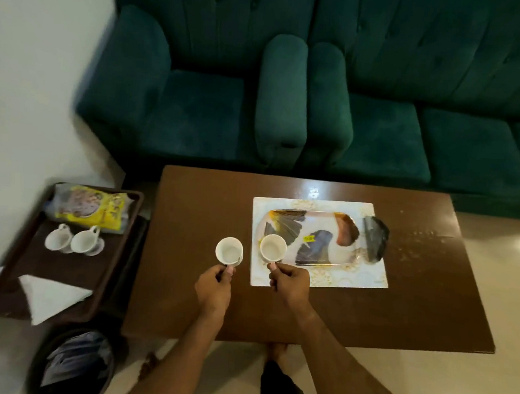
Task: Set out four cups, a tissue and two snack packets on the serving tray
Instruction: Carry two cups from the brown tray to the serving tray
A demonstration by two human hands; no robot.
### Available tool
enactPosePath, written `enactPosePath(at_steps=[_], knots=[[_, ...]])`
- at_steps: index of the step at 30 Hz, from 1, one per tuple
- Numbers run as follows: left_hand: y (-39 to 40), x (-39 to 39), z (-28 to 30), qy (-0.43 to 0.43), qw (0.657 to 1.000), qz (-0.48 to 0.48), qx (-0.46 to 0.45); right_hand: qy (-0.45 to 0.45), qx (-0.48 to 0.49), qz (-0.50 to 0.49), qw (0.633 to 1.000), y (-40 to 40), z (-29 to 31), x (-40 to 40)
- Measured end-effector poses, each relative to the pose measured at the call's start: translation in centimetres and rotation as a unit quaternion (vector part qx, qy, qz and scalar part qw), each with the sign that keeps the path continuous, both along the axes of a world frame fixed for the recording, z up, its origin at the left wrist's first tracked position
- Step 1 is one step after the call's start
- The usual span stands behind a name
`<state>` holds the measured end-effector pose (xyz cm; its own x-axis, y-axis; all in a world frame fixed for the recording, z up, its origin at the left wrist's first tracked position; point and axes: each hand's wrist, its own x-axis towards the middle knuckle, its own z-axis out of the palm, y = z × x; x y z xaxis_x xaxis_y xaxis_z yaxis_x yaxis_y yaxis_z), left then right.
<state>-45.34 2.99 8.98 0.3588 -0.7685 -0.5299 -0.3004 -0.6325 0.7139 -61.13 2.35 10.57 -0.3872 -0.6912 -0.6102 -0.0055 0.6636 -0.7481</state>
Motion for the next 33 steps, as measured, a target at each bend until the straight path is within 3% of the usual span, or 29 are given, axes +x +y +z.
enactPosePath(at_steps=[6,13,23,33], knots=[[-1.2,-10.4,-2.7,0.011,1.0,-0.002,0.027,0.014,0.015,-0.006,1.0,-0.5,-2.6,-10.3],[-3.2,-16.8,-7.9,0.019,1.0,-0.015,0.015,0.03,0.016,-0.021,0.999,-1.3,-8.7,-17.2],[-4.0,-20.1,-14.6,-0.002,0.998,-0.059,0.015,0.028,0.039,-0.008,0.999,-2.9,-15.3,-20.3],[-5.2,-20.3,-15.6,-0.001,0.999,-0.049,0.009,0.002,0.059,-0.013,0.998,-3.7,-16.5,-20.3]])
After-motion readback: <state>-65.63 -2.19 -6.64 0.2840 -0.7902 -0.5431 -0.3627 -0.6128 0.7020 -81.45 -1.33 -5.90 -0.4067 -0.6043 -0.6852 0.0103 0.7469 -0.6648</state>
